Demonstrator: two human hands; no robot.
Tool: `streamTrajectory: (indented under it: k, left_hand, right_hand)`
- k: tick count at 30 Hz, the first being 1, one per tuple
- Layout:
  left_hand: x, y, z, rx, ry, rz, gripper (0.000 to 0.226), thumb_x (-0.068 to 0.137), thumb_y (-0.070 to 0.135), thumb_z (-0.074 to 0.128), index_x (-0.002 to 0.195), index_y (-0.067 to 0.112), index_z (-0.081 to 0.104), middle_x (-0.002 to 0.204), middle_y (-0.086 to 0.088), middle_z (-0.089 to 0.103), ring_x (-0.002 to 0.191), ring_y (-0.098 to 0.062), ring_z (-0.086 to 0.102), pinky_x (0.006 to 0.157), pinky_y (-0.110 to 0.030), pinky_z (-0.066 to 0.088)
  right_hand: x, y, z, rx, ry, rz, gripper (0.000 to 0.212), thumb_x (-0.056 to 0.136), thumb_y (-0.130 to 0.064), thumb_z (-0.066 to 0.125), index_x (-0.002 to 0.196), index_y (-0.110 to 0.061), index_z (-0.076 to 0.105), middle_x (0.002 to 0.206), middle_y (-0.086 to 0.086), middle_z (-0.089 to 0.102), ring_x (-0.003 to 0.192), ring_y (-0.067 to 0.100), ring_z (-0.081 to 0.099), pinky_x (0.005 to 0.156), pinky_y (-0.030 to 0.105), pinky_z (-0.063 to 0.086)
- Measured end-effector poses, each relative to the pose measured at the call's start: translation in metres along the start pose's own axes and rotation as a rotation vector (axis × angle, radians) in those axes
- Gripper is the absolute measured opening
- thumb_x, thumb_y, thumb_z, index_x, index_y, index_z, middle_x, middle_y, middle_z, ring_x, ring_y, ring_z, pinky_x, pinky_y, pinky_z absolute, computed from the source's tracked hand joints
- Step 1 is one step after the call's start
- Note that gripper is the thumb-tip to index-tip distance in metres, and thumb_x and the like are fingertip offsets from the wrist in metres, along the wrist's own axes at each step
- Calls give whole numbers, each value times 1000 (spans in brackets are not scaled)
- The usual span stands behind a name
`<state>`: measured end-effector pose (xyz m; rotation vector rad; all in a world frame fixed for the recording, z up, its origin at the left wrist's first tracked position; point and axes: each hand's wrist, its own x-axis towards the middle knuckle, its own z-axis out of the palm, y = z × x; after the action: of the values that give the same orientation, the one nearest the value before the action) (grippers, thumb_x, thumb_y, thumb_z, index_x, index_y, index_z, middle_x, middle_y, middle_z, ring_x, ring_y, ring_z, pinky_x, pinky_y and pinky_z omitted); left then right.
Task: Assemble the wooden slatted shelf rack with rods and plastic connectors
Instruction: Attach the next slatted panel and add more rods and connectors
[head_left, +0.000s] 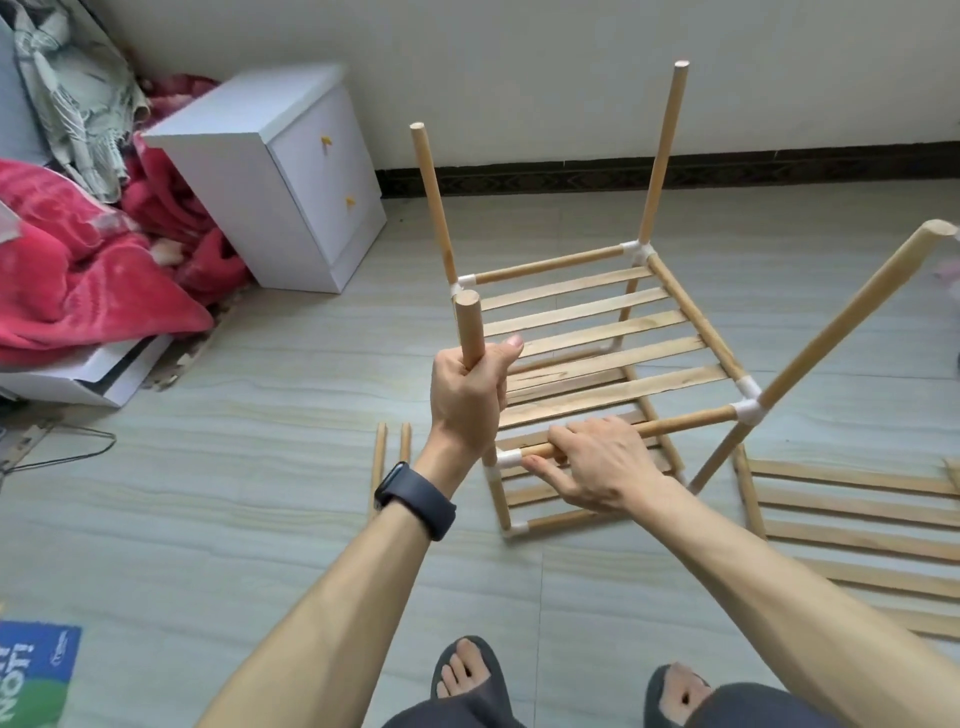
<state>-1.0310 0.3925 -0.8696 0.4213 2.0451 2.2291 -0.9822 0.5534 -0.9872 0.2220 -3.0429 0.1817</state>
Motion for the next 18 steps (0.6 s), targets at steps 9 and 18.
streamTrajectory:
  k: [9,18]
  left_hand:
    - [4,-13,-10,-71,-5,61,51,87,12,59,41,18,38,37,5,30,35,-16,26,44,-29,24]
    - [-5,-8,2,6,-7,47,50,86,15,59,47,-9,37,43,1,32,39,-15,27,45,-41,21]
  right_hand:
    - [4,4,10,-37,117,-39,63,93,-77,19,70,-25,46,63,-5,61,55,22,58,51,30,32]
    - [2,-3,6,-34,7,-43,55,94,-76,21,80,-28,44,84,0,68,78,25,65,64,37,39]
